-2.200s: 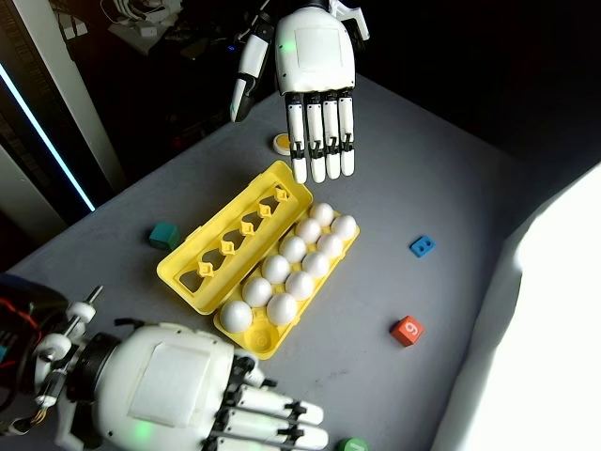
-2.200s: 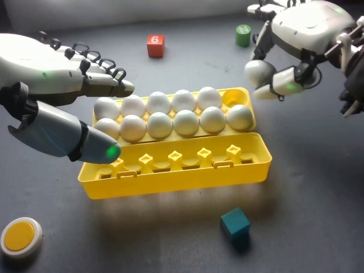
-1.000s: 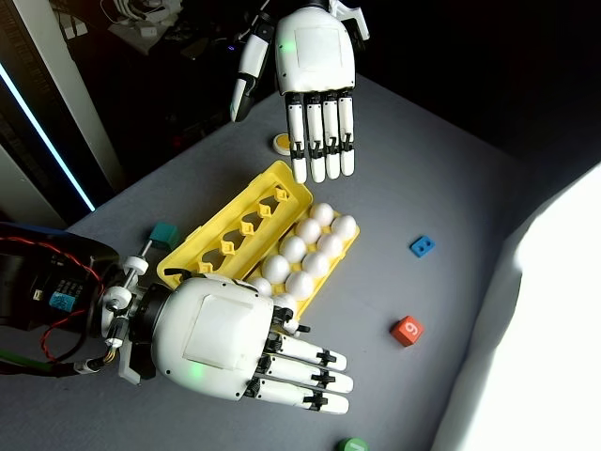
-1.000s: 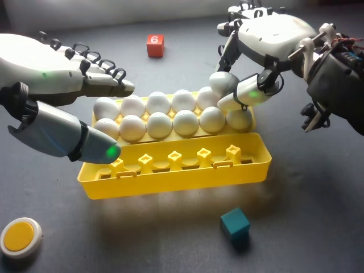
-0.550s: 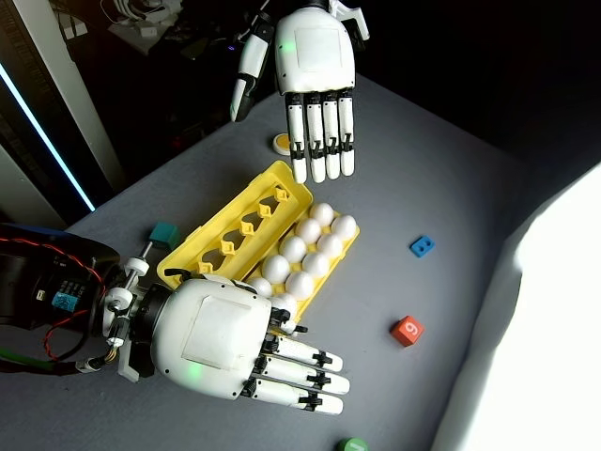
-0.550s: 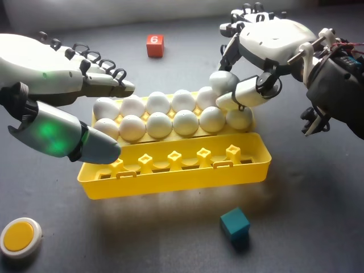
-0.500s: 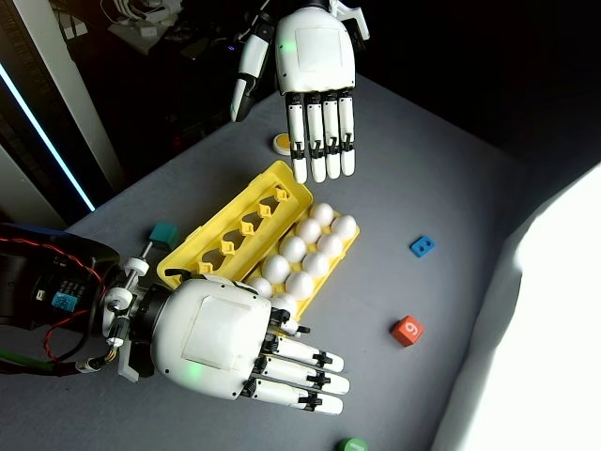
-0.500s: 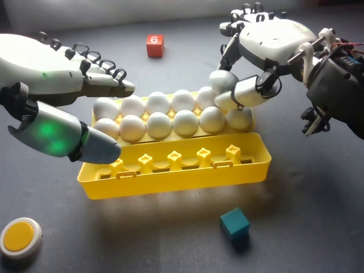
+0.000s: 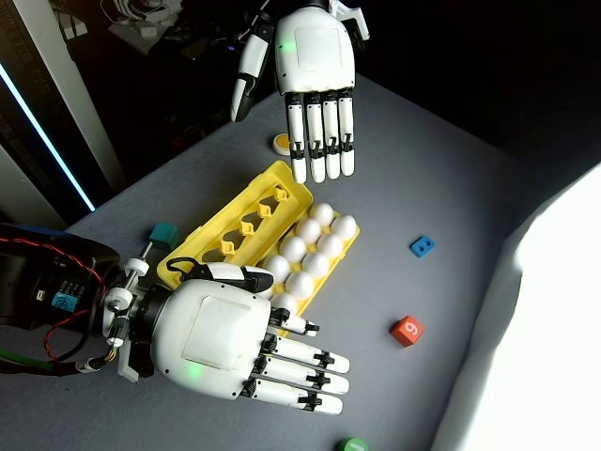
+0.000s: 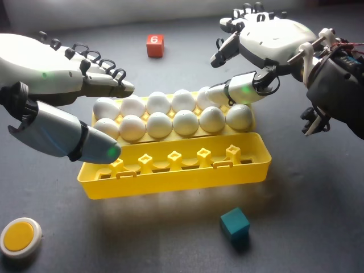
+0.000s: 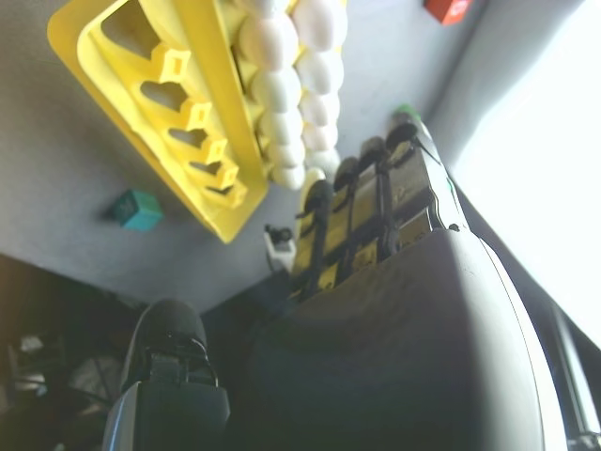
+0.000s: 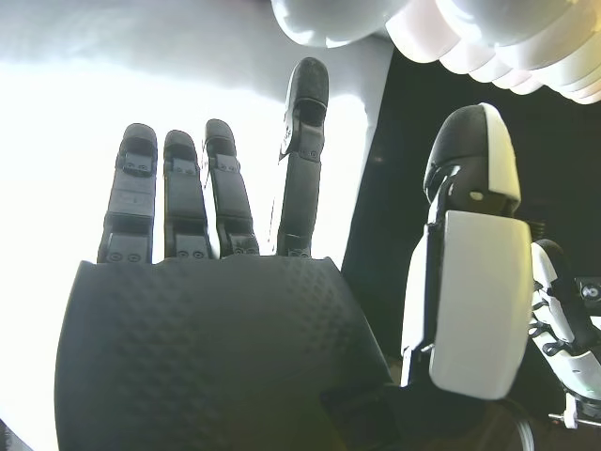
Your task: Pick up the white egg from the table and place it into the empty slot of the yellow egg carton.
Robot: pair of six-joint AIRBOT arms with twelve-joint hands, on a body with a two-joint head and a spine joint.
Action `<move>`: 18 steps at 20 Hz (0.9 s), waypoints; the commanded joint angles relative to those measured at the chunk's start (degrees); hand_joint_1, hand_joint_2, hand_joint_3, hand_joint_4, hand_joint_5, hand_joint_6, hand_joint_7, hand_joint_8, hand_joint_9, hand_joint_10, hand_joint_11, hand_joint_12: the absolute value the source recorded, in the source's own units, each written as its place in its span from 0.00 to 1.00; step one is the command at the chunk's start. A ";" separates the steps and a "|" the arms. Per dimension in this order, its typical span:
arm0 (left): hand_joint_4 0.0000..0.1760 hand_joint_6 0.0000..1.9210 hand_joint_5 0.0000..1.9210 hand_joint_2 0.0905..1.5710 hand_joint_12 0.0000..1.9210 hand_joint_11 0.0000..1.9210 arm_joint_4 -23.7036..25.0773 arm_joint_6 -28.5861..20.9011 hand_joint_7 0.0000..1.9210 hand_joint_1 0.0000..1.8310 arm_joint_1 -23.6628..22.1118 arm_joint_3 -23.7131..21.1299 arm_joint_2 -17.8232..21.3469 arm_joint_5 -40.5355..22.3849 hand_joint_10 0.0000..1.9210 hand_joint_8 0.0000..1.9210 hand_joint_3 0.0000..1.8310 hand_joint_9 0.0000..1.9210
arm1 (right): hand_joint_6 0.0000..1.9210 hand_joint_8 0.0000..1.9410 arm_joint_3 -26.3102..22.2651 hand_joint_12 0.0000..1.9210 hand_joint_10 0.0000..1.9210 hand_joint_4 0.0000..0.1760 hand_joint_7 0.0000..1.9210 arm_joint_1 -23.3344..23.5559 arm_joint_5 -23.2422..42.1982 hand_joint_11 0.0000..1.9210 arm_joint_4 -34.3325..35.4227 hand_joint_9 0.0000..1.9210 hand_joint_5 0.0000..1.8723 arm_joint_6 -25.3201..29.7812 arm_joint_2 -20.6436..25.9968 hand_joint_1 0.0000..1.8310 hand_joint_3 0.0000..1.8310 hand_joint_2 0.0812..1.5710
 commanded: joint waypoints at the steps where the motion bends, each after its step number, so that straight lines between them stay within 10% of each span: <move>1: 0.00 0.00 0.03 0.75 0.00 0.00 0.59 -0.20 0.01 0.00 -0.58 0.24 0.21 5.01 0.00 0.00 0.00 0.00 | 0.01 0.00 0.06 0.00 0.00 0.71 0.08 0.09 5.61 0.00 -1.95 0.00 0.45 0.03 0.34 0.33 0.00 0.54; 9: 0.00 0.00 0.02 0.74 0.00 0.00 0.59 -0.20 0.01 0.00 -0.52 0.27 0.21 5.01 0.00 0.00 0.00 0.00 | 0.00 0.01 -0.26 0.00 0.01 0.55 0.09 2.93 6.81 0.00 -2.00 0.02 0.43 0.15 3.10 0.34 0.00 0.51; 11: 0.00 0.00 0.02 0.74 0.00 0.00 0.59 -0.20 0.01 0.00 -0.52 0.27 0.21 5.01 0.00 0.00 0.00 0.00 | 0.00 0.01 -1.23 0.00 0.01 0.87 0.10 3.33 6.26 0.00 -1.92 0.02 0.38 0.13 4.76 0.28 0.00 0.51; 18: 0.00 0.00 0.03 0.74 0.00 0.00 0.59 -0.19 0.02 0.00 -0.43 0.26 0.21 4.90 0.00 0.00 0.00 0.01 | 0.00 0.00 -6.74 0.00 0.01 0.81 0.11 3.00 4.27 0.00 -1.94 0.03 0.36 -0.45 12.80 0.30 0.00 0.51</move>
